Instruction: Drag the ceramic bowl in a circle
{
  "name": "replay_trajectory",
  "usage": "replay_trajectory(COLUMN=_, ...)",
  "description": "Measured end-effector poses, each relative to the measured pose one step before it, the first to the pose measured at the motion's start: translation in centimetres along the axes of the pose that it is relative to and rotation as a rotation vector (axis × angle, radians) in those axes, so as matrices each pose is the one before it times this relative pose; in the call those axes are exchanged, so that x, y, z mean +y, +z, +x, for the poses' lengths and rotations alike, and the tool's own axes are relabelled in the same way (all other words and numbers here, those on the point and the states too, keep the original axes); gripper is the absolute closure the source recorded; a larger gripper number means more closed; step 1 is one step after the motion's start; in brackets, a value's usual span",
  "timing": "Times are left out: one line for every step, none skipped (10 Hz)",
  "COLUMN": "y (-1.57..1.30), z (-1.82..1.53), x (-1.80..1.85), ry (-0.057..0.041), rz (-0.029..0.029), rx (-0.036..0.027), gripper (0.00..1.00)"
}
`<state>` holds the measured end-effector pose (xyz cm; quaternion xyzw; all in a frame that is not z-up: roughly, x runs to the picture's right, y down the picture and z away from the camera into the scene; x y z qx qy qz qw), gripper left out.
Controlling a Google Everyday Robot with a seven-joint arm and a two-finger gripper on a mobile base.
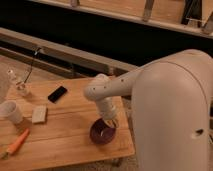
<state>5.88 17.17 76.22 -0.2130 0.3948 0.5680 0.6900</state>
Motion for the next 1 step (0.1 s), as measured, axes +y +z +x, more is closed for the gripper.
replay_trajectory(y=-0.903, z=-1.729, x=-0.655, ry=0.01922, rz=0.00163, rx=-0.01557, gripper=1.0)
